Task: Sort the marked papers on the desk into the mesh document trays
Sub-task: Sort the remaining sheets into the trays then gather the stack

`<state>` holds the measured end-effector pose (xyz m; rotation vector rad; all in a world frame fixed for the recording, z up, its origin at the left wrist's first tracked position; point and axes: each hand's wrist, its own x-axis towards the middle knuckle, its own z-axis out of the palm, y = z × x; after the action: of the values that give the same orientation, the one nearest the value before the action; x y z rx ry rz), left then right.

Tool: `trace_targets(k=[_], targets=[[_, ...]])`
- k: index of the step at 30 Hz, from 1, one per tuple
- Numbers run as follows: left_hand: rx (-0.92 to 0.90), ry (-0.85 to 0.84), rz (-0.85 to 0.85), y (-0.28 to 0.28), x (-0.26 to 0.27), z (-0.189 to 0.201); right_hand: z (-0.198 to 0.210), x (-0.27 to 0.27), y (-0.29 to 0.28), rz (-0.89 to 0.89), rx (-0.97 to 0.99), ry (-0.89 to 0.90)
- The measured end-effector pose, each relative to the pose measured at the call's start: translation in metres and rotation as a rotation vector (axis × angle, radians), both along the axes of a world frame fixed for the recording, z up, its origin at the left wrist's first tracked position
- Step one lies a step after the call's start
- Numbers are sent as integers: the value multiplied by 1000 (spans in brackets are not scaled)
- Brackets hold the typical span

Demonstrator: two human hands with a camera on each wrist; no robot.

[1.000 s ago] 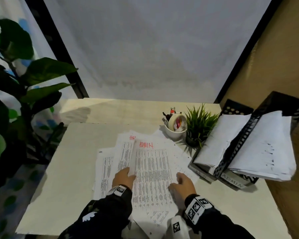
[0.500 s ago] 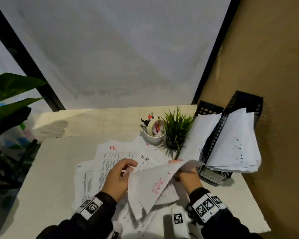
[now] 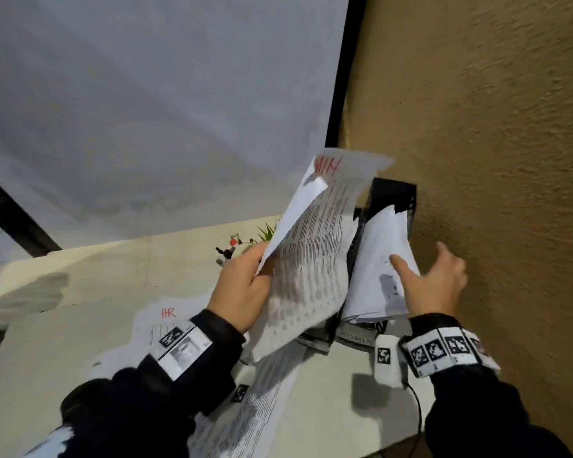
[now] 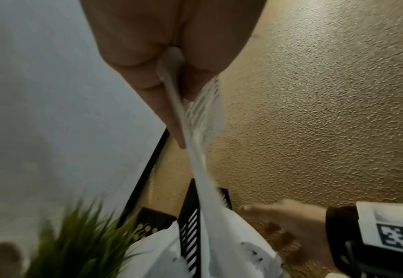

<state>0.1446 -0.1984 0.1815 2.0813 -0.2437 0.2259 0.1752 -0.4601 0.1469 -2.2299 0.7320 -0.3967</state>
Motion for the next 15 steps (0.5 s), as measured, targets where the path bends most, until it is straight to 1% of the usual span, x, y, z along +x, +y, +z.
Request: trace_targets(k=[2, 3, 4, 7, 11, 15], targets=[[12, -39, 8, -18, 7, 7, -9, 3, -14, -18, 70, 212], [11, -48, 6, -28, 9, 8, -16, 4, -18, 8, 110, 277], [11, -45, 3, -39, 11, 7, -23, 5, -20, 45, 139, 297], [28, 1, 6, -69, 13, 0, -30, 6, -21, 148, 164, 213], [55, 35, -29, -102, 13, -13, -7, 2, -19, 211, 187, 28], [-40, 131, -71, -137, 21, -29, 12, 1, -16, 297, 98, -131]])
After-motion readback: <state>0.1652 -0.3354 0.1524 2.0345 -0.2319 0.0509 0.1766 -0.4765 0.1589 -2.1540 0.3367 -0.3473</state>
